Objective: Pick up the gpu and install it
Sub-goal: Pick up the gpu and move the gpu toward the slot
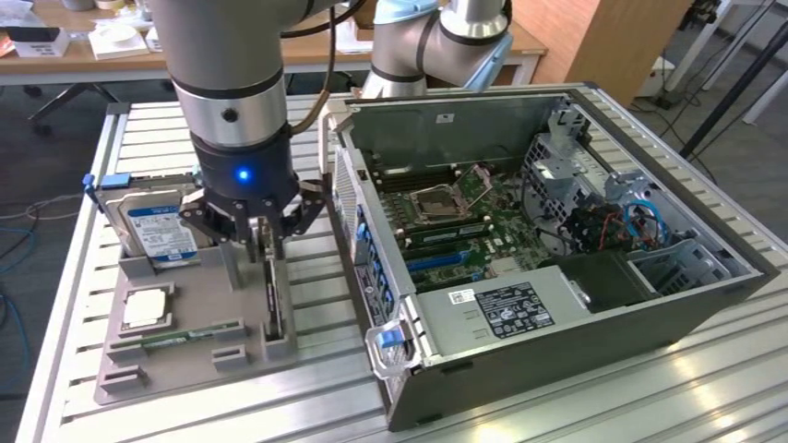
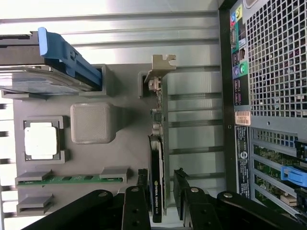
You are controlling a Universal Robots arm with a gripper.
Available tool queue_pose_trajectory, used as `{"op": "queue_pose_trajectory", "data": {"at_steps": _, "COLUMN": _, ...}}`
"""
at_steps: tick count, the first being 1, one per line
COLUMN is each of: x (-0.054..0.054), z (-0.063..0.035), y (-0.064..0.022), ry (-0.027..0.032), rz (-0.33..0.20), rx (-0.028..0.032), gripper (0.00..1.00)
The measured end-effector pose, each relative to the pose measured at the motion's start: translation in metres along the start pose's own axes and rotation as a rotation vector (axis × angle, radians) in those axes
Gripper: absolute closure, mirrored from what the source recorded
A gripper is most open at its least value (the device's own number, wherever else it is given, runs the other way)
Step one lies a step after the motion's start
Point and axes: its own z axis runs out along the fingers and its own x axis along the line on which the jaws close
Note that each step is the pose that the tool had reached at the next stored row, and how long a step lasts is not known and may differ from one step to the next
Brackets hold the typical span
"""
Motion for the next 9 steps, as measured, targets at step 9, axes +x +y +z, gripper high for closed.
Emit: {"op": "queue_pose_trajectory", "data": {"at_steps": 9, "x": -0.0009, "z": 0.0079, "y": -0.0003, "ry": 0.0001, "rz": 0.0, "rx": 0.0002, "gripper": 0.64}}
